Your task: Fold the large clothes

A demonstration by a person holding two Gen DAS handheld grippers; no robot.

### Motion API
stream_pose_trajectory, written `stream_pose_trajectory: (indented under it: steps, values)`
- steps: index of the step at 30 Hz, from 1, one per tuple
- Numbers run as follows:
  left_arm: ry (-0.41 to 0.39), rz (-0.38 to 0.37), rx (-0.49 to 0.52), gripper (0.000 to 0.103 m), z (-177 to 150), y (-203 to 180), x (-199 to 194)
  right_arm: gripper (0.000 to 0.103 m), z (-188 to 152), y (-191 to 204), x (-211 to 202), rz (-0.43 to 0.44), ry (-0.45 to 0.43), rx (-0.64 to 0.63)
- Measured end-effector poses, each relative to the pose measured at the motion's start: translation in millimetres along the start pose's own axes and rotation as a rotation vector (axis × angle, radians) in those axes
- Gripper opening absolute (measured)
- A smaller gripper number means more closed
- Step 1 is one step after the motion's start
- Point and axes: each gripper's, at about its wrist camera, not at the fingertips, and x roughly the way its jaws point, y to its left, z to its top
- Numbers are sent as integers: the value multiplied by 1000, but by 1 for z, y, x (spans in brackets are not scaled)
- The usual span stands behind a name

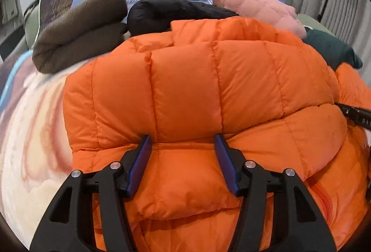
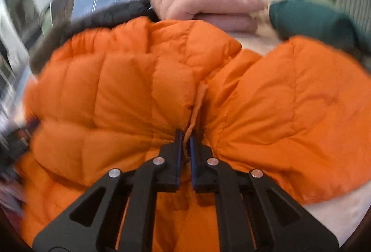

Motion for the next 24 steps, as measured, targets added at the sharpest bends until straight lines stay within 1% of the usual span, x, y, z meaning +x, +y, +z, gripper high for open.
stream_pose_trajectory:
  steps: [2,3,5,6,7,8,9,10,11,12,13,14,15,16,17,18,19,21,24]
  values:
    - [1,-1,11,58,2,1,-7,22,1,4,-14,-54,-41,-33]
    - [-2,-15,5,58,4,3,-14,32,5,2,-26,-71,-69,-13]
    - [-31,-50,-5,58,6,10,-30,40,10,1,-51,-77,-155,21]
    - [-66,-64,-8,58,9,14,-42,40,13,3,-63,-54,-196,25]
    - [-94,-73,-14,58,13,15,-49,40,16,8,-75,-8,-225,21]
    - [-128,-87,-32,59,21,20,-59,40,19,16,-82,62,-238,15]
    - [-151,-100,-51,59,27,23,-65,40,21,26,-84,145,-235,9]
    - [-173,-112,-74,59,32,28,-70,40,21,35,-83,194,-225,-2]
    - [-192,-122,-99,59,37,32,-73,38,20,41,-79,209,-212,-13]
    - [-202,-144,-135,59,42,36,-72,38,18,50,-67,201,-187,-27]
    - [-193,-174,-169,59,44,41,-67,38,17,54,-51,180,-146,-24]
    - [-164,-212,-202,59,45,44,-55,38,15,53,-31,160,-84,-5]
    - [-97,-258,-242,59,42,46,-35,39,7,50,3,143,37,37]
    - [-35,-276,-258,59,34,44,-15,39,-1,49,21,161,78,60]
    - [-1,-289,-248,59,24,37,-1,39,-8,48,30,171,52,49]
    - [-8,-272,-199,60,11,30,12,39,-9,53,28,153,35,6]
    - [-48,-243,-156,61,3,23,13,40,-9,56,25,138,34,-11]
    - [-50,-209,-126,63,4,15,10,40,-11,61,22,105,37,-27]
    - [-45,-187,-109,63,6,11,4,40,-13,59,24,112,37,-20]
